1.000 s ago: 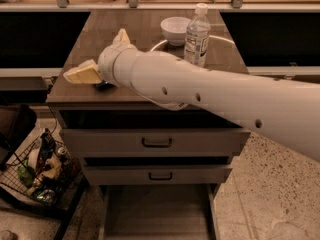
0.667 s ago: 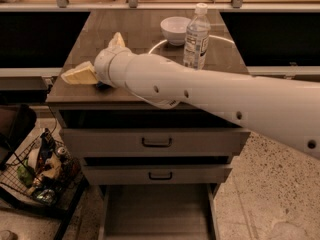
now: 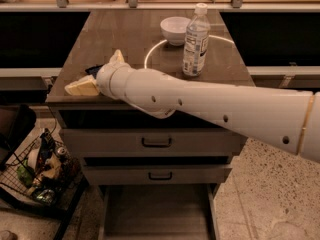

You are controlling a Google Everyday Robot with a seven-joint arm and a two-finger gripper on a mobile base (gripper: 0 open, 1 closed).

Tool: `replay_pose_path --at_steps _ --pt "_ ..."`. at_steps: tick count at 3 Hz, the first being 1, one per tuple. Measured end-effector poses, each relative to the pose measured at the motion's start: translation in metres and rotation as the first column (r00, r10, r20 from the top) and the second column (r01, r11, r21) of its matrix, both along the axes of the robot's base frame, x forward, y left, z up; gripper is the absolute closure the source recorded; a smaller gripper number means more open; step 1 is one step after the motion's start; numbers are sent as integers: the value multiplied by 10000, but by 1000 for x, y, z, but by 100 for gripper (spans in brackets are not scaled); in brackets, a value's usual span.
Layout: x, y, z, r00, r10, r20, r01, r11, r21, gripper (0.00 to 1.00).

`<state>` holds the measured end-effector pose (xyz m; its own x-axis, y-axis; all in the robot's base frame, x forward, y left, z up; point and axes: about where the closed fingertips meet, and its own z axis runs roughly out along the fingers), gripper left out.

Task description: Place rxbar blueberry into bottom drawer

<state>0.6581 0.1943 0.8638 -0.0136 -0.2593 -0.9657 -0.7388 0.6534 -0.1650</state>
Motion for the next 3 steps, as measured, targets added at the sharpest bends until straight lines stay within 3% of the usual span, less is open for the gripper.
replay_pose_path --at_steps 1,2,3 --pt "-7 6 -20 9994 103 -326 -112 9996 -273 0" --pt "-6 6 -36 9983 99 -568 -141 9971 -750 18" --pt "-6 6 -33 9983 100 -567 -142 9971 -750 41"
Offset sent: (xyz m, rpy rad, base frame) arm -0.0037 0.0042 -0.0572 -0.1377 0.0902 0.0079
